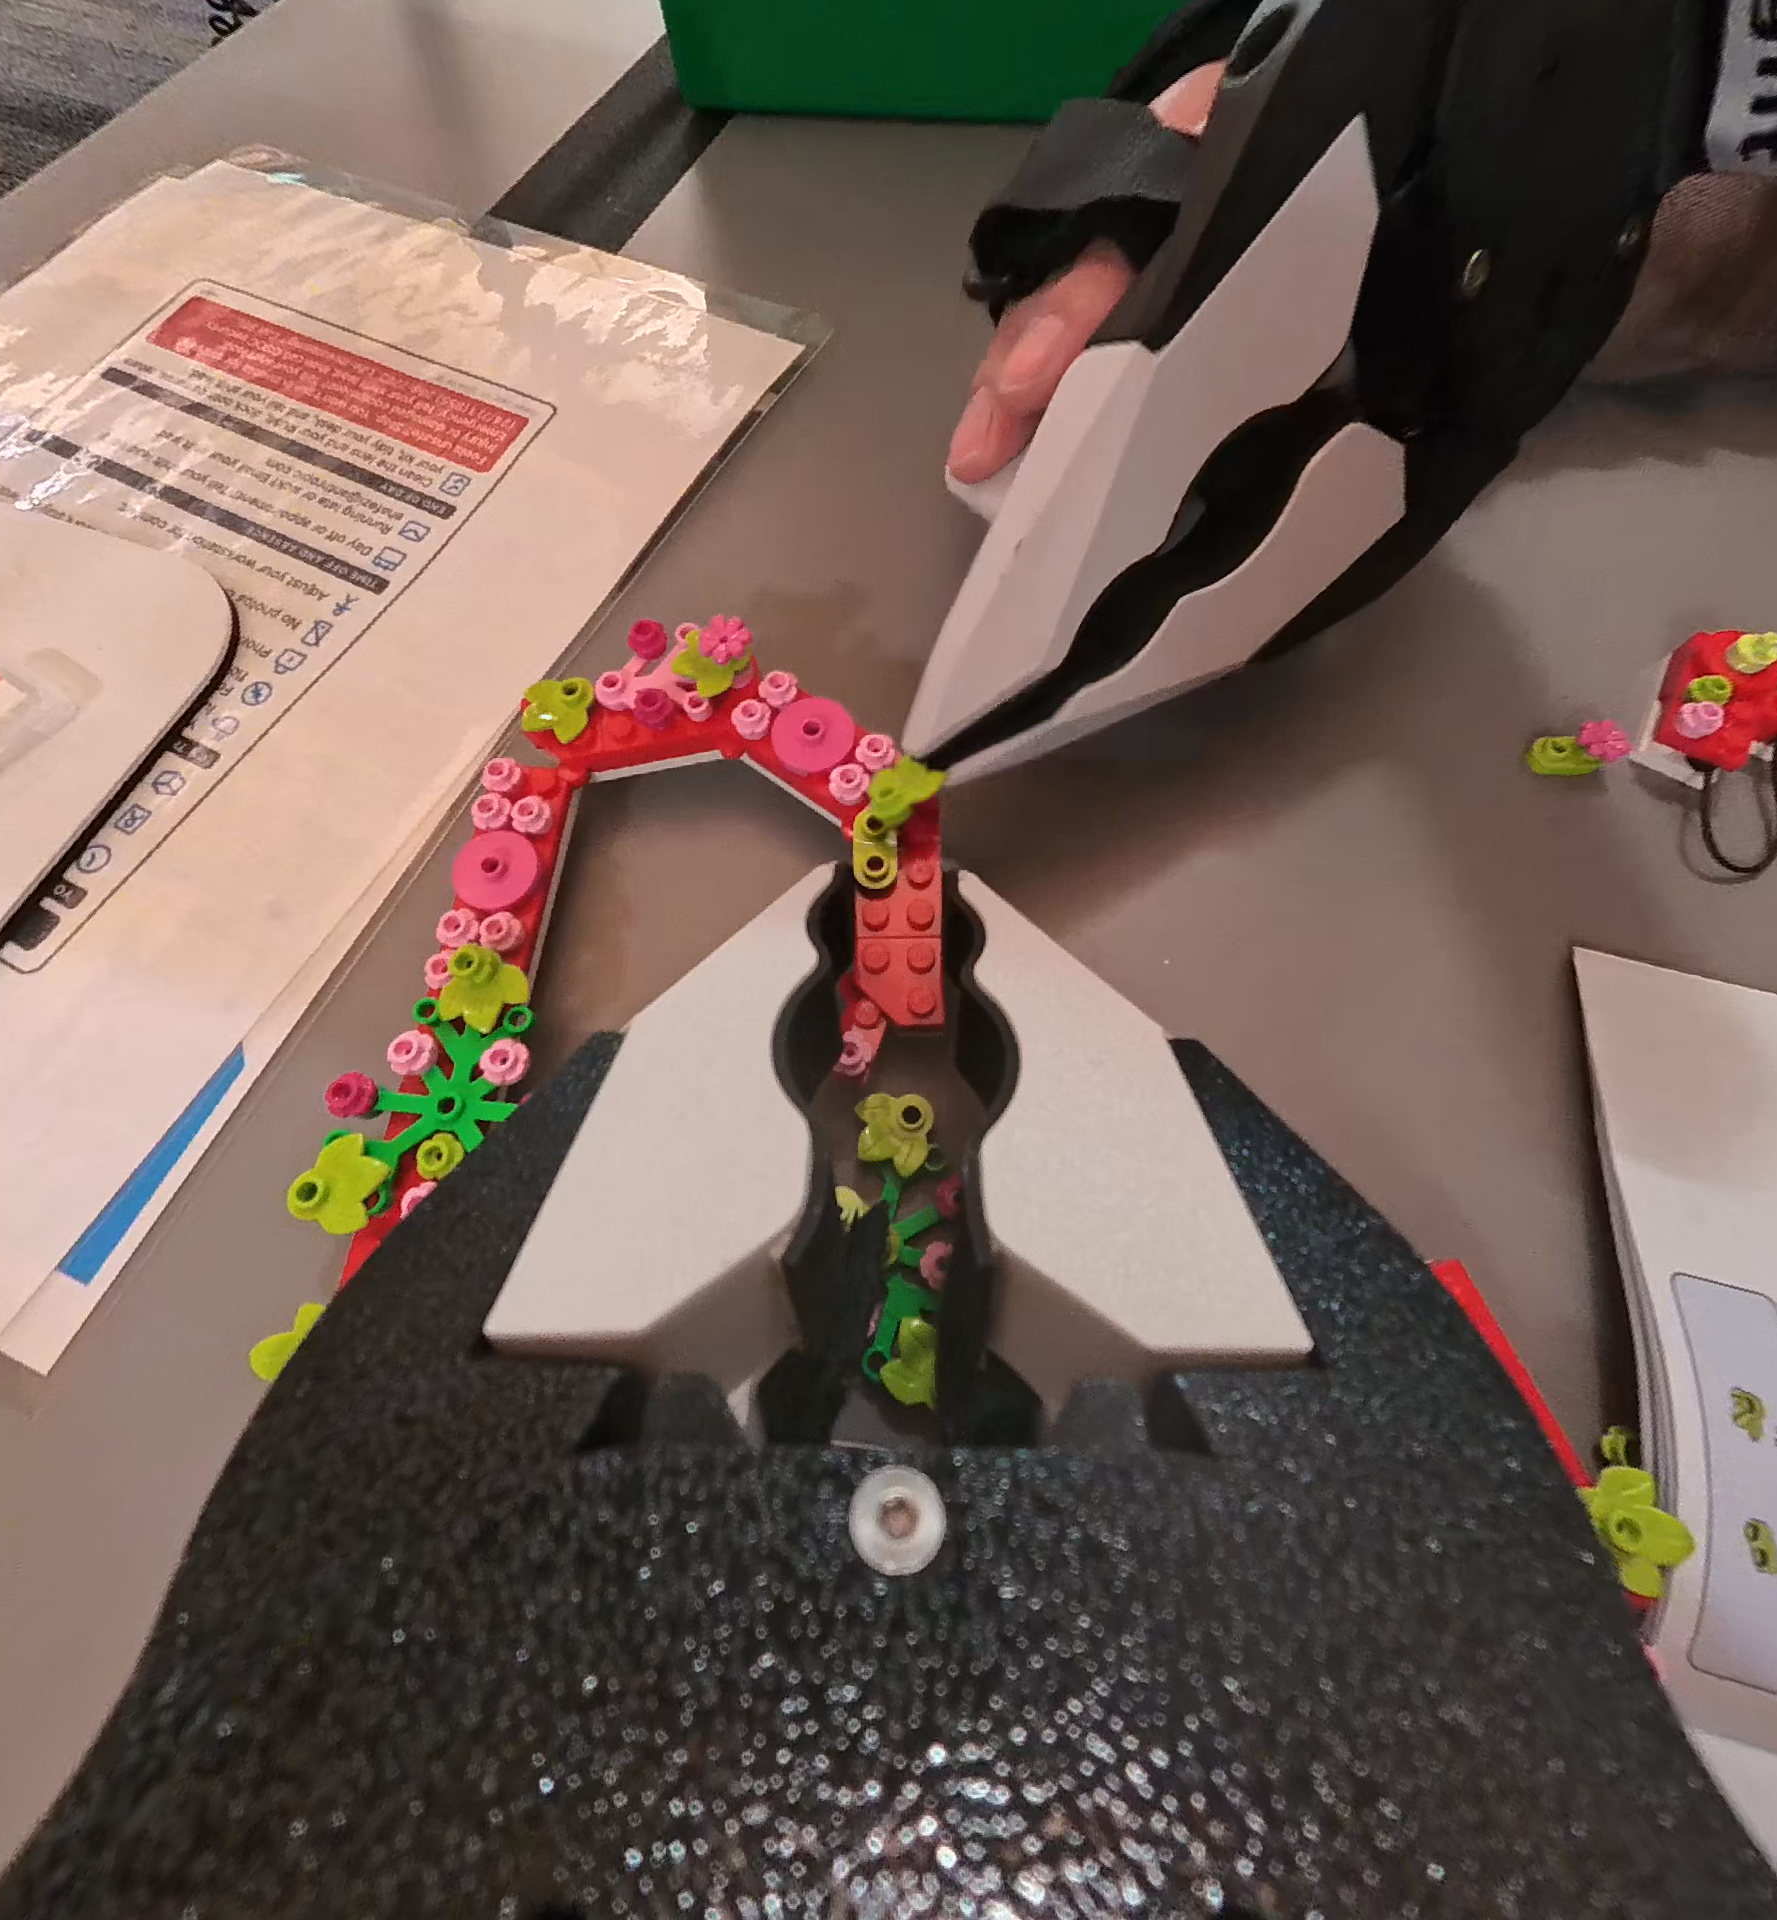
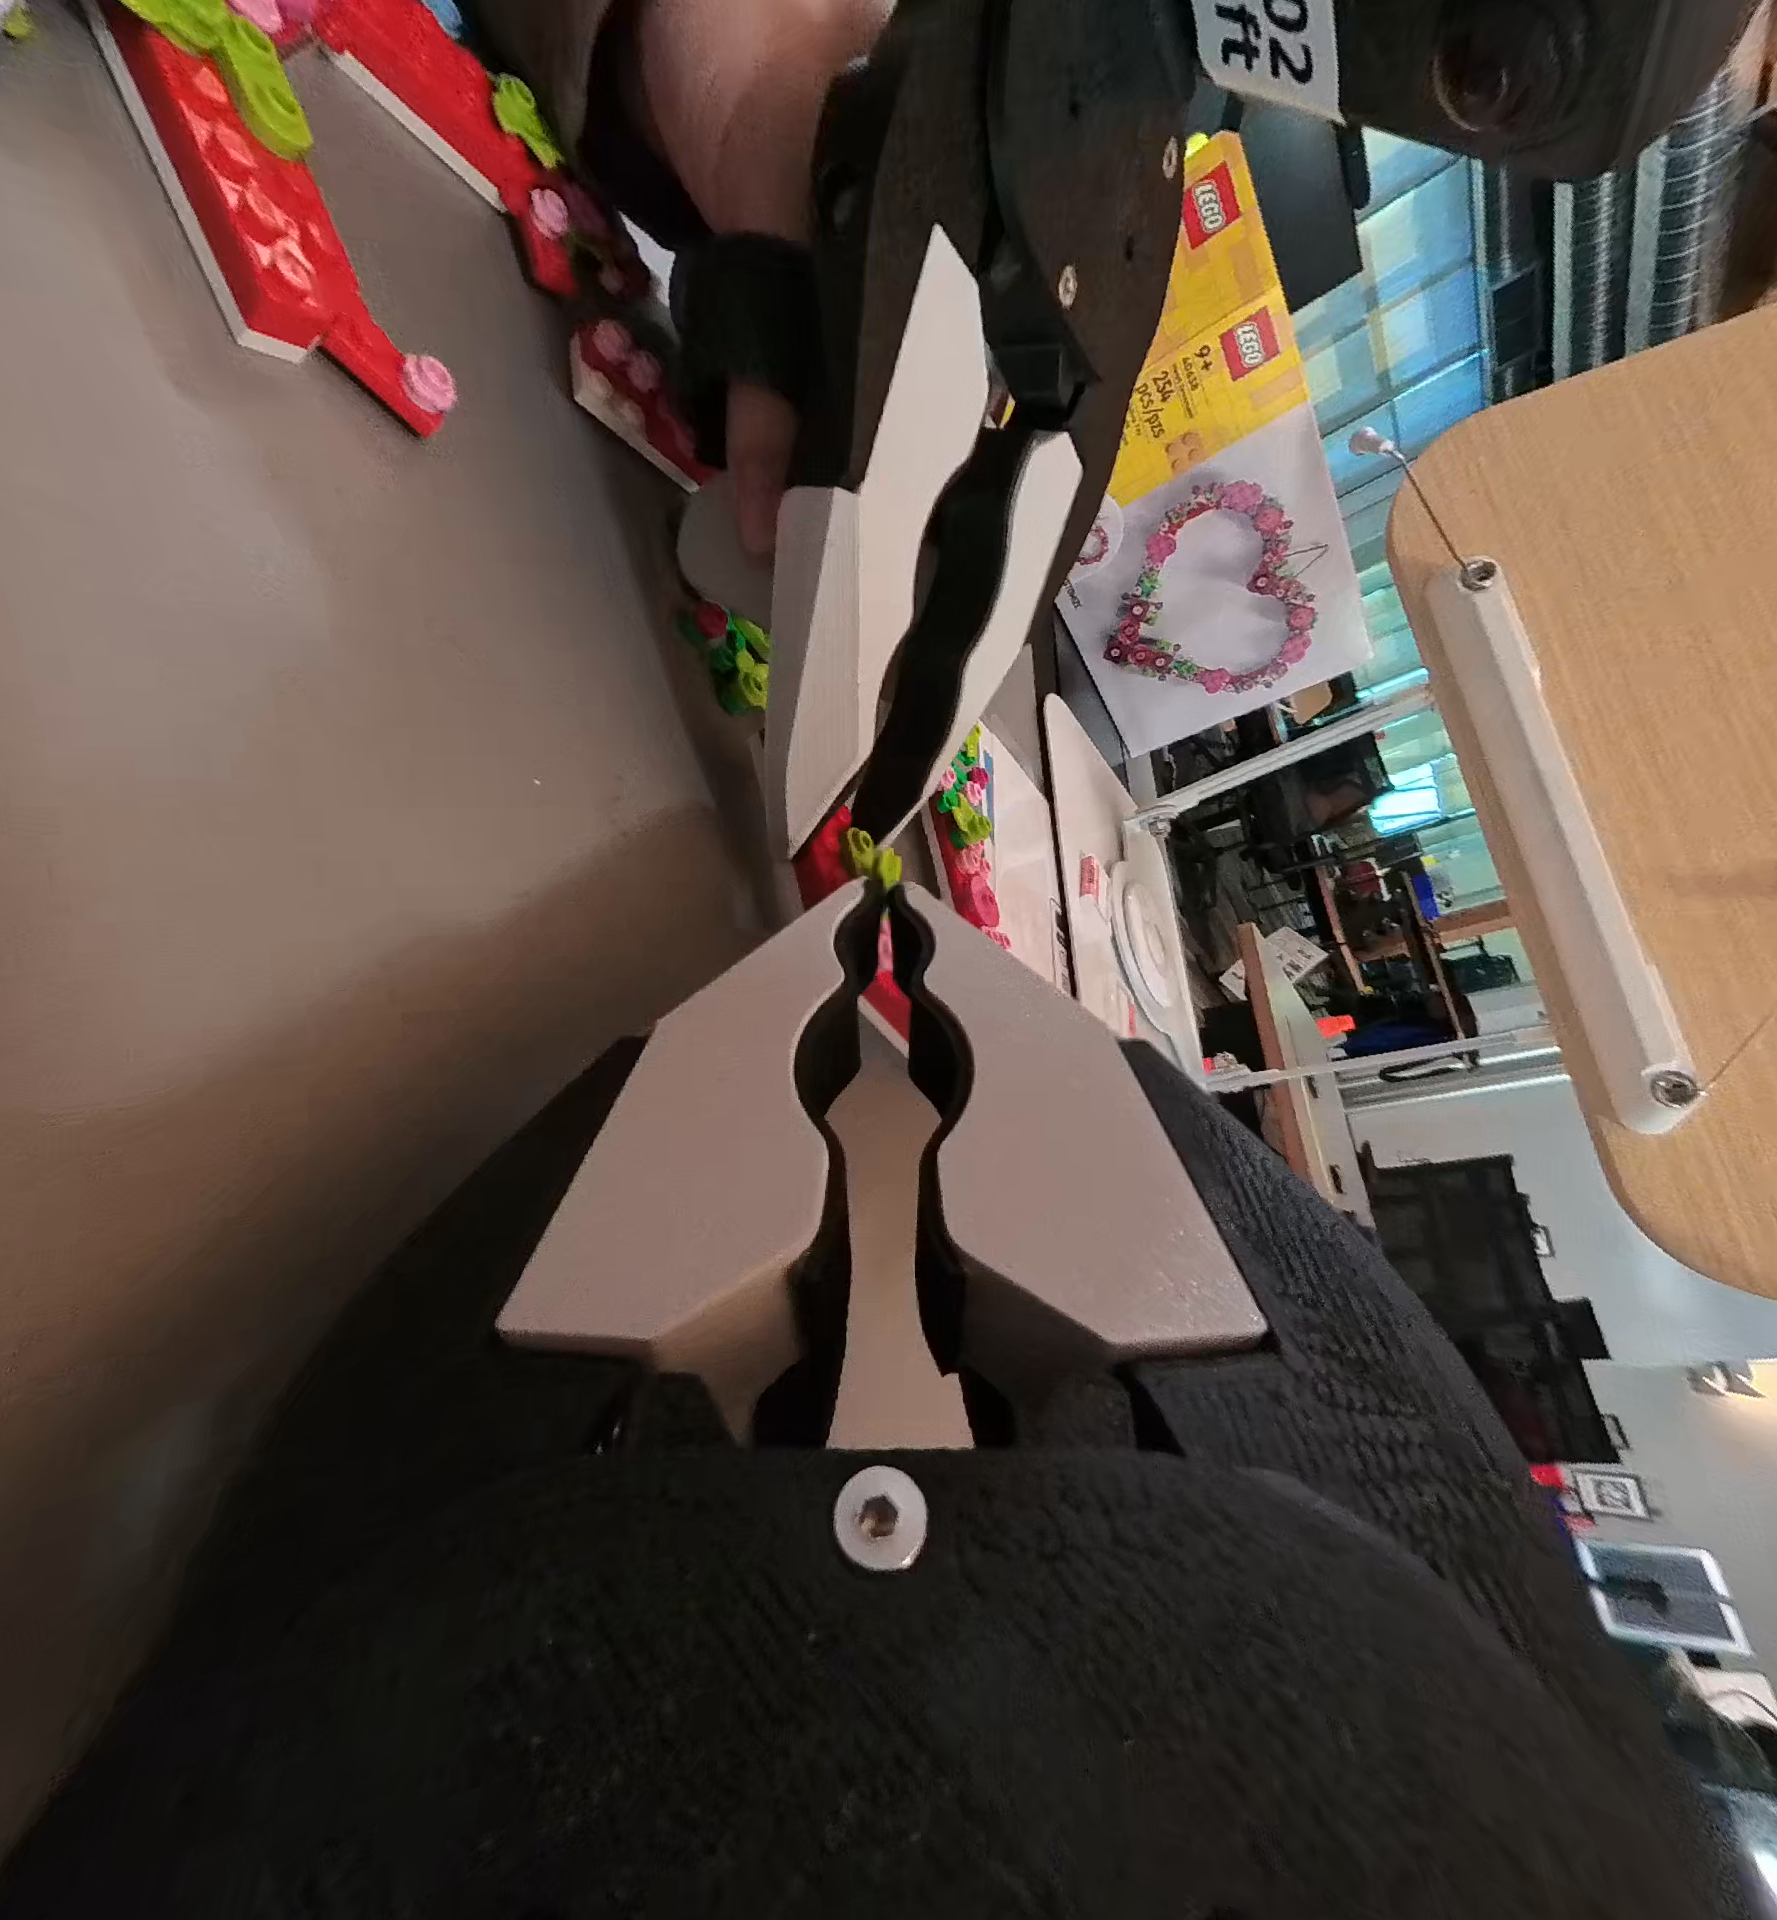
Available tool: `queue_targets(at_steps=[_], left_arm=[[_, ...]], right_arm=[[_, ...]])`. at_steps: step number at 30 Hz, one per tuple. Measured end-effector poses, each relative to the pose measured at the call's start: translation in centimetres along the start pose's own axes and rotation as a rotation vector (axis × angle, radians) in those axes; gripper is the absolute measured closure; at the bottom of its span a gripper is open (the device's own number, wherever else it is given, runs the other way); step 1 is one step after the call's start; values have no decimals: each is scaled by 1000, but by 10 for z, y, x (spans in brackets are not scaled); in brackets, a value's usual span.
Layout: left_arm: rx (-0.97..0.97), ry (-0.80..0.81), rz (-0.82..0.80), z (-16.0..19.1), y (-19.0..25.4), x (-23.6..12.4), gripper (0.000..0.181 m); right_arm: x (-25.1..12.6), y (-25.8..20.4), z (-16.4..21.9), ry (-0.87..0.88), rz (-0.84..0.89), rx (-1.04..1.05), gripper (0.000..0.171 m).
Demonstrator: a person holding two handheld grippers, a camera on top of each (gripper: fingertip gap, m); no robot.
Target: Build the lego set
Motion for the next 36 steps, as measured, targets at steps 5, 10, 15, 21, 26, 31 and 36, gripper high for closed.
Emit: queue_targets(at_steps=[5,10,15,21,26,31,36], left_arm=[[-8,3,-2,0,0,0,166],[-13,0,-14,0,-2,0,166],[-22,-7,-50,1,-3,-1,166],[13,-40,-123,1,-2,1,166],[72,-55,-158,0,2,4,166],[84,-38,-176,0,3,4,149],[235,54,-330,-8,7,-1,122]], right_arm=[[0,0,4,-60,39,-54,171],[0,-3,3,-60,32,-86,171],[-2,-2,5,-108,45,-102,171],[-9,-5,7,-202,65,-149,171],[-15,1,-1,-263,39,-95,171],[-23,-5,-7,-274,67,-41,171],[-35,0,-11,-279,219,28,171]])
Point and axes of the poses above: each gripper's, where its closed fingertips meet, x out along the fingers, z out of its underside, y = z × x across the jaws, the point moved 9 cm from there along -x, back along the fingers, and after that the axes turned 5 degrees about x, right-handed, at the moved point
